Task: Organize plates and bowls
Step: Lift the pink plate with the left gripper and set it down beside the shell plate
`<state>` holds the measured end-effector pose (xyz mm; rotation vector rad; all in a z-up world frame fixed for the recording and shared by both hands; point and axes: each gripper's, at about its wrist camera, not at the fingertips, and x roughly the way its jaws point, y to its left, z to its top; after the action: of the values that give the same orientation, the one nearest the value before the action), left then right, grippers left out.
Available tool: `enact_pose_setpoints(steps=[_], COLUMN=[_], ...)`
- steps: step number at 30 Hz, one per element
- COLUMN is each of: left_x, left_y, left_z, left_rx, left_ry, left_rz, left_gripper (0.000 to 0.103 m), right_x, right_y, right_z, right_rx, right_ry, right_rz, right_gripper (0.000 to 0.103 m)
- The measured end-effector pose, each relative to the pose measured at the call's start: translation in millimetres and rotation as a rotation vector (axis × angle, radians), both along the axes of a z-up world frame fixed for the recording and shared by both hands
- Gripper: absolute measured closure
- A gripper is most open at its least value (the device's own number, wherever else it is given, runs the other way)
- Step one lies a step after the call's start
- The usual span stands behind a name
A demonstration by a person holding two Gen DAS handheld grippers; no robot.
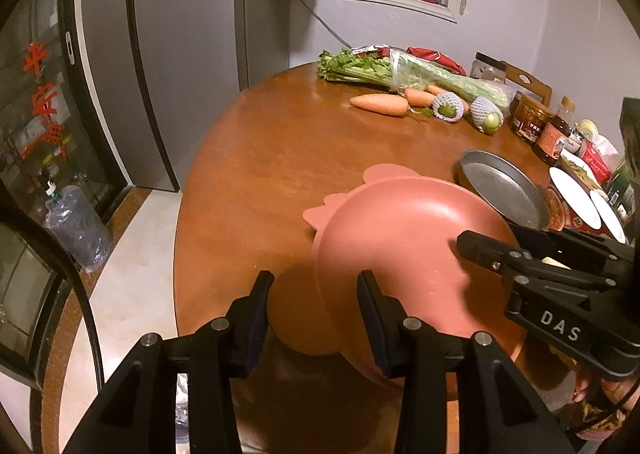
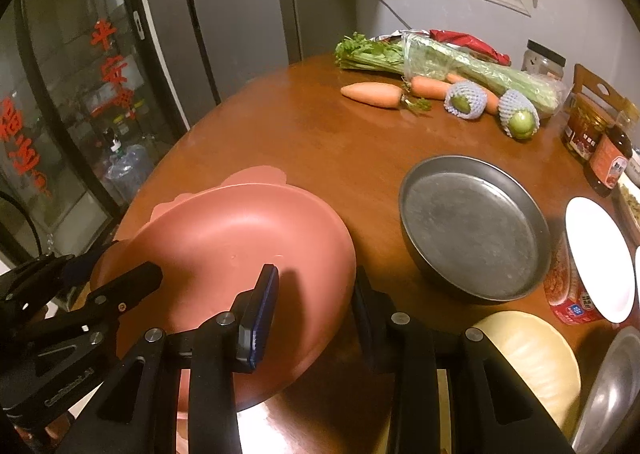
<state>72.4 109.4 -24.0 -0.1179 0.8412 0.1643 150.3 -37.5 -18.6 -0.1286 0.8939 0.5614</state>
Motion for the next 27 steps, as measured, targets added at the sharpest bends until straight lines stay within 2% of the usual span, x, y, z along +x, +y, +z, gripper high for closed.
enact_pose_setpoints(steps=[12, 27], left_x=[18, 33], left_y=[9, 15], left_z=[-10, -21], left_rx=[0.035, 0.019], left_ry=[0.012, 0.038], left_rz=[-0.019, -0.036], left_gripper=[0.060, 0.060], right_x=[5, 9], right_y=[7, 11], right_z=[-4, -14], right_rx=[-0.001, -0.012], right_ry=[0.002, 0.043], right_rz=[-0.017, -0.025], right_gripper=[0.065, 0.064])
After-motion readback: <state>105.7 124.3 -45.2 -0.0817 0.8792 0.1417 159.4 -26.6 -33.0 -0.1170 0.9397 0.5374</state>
